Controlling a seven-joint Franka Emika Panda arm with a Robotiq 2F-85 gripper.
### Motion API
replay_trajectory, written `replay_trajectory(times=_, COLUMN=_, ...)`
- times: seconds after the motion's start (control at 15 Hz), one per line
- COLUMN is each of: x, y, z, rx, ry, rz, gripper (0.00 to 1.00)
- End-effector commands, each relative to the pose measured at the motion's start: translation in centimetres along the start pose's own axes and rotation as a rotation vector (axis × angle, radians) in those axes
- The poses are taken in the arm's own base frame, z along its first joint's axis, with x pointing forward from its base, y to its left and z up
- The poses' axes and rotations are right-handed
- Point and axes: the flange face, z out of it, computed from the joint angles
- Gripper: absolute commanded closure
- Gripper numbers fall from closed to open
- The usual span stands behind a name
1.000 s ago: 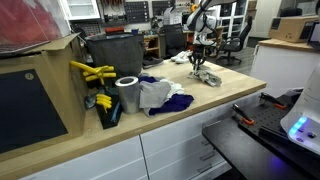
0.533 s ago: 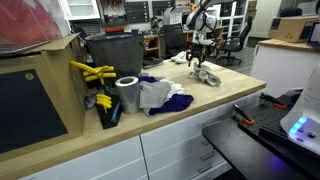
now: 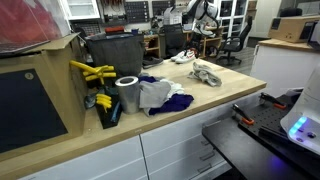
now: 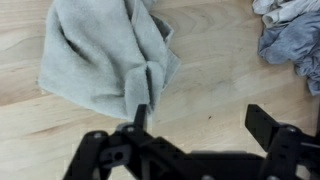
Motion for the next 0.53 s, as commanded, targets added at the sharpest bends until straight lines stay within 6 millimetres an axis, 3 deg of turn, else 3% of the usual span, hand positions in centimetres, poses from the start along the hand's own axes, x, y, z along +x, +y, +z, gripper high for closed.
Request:
replay_trajectory(times=0.0, x=-2.7, y=0.8, z=-3.3, rx=-0.034, ry=-0.096, rz=-0.054, gripper=0.00)
replay_trajectory(times=0.27, x=-4.7, y=6.2, z=-6.0, rx=-0.169, ry=-0.274, rz=-0.208, gripper=0.00)
replay_trajectory(times=0.47, x=-5.2, y=10.8, z=-6.3, rx=-0.259, ry=-0.360, rz=-0.337, gripper=0.00)
